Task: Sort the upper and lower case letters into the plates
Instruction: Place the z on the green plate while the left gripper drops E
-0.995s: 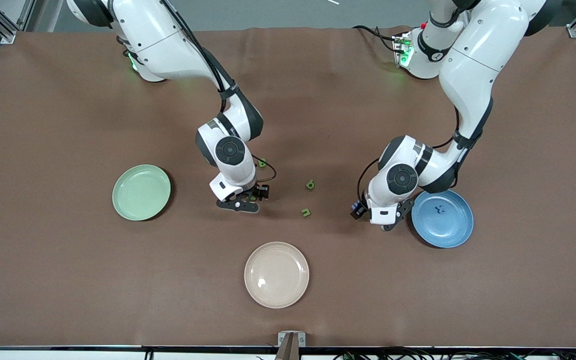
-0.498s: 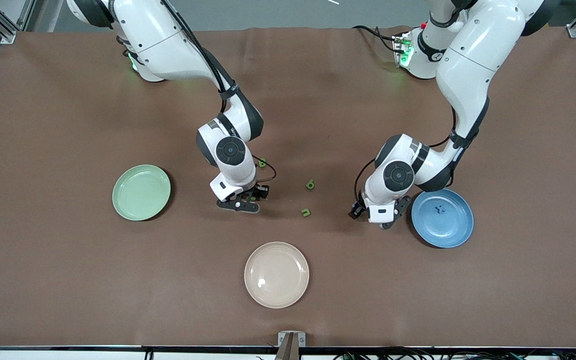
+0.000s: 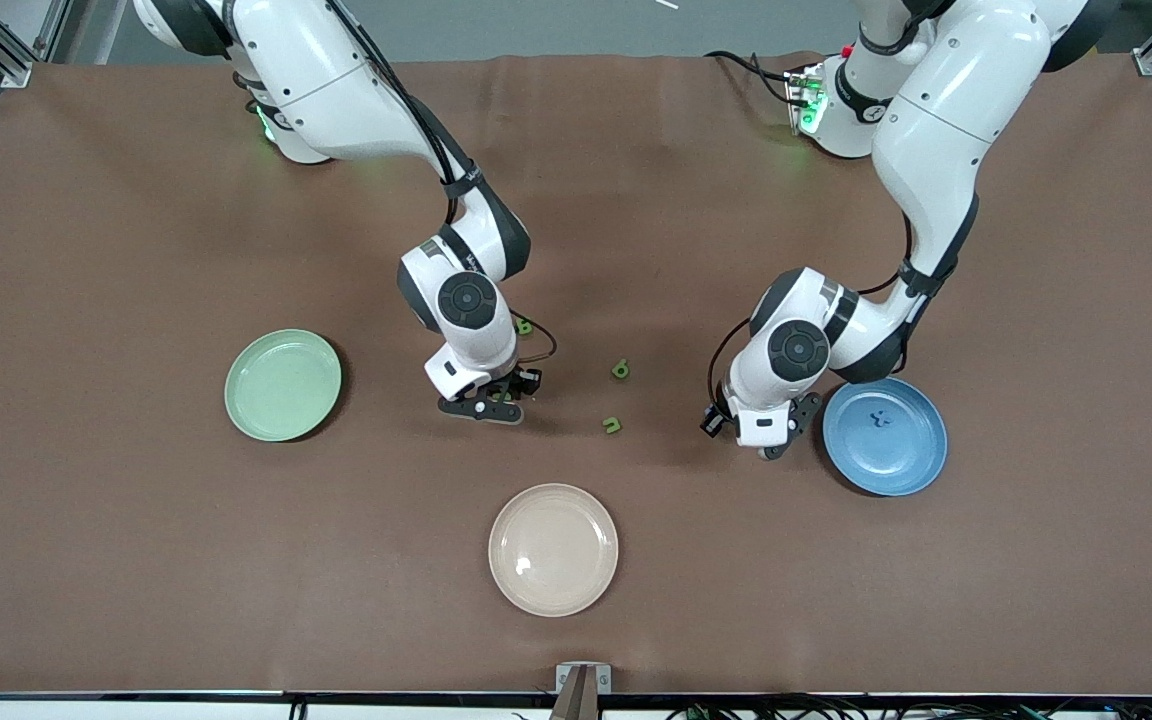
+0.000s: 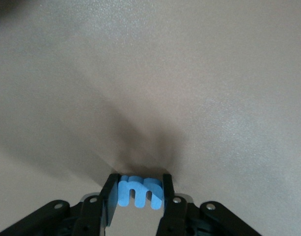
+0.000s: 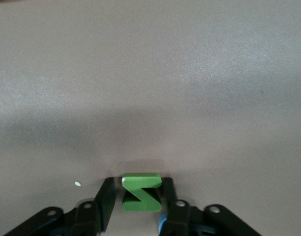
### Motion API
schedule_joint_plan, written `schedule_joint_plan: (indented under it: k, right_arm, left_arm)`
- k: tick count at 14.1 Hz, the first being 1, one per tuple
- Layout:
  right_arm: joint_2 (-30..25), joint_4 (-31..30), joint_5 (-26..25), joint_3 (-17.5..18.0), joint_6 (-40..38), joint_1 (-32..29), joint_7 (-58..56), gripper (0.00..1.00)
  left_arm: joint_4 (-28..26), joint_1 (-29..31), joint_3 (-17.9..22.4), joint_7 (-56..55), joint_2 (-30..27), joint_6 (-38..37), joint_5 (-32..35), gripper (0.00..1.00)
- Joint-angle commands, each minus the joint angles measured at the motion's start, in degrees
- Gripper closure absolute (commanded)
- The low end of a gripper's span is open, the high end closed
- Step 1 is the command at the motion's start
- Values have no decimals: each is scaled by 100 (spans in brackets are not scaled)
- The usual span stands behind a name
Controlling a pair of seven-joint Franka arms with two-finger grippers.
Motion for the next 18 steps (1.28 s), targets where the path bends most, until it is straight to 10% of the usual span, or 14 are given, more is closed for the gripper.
schedule_joint_plan:
  k: [1, 12, 15, 16, 17, 18]
  right_arm:
    - [12, 24, -122, -54, -76, -15, 169, 98]
    - [-1235, -125, -43, -37, -1508, -1710, -2561, 100]
    - [-1508, -581, -43, -45, -1466, -2247, -3493, 100]
    - [-1526, -739, -43, -45, -1387, -2431, -3731, 100]
    - [-1544, -1010, -43, -45, -1134, -2589, -3925, 100]
    - [-1570, -1318, -43, -45, -809, -2747, -4135, 100]
  left_arm:
    - [-41, 117, 58, 62, -110, -2, 129, 96]
    - [232, 1742, 84, 2347, -304, -284, 182, 93]
    - [127, 1989, 93, 2541, -286, -520, 182, 73]
    - [135, 2068, 84, 2585, -304, -617, 191, 57]
    - [135, 2078, 84, 2551, -313, -635, 191, 11]
    - [135, 2078, 67, 2507, -330, -653, 182, 0]
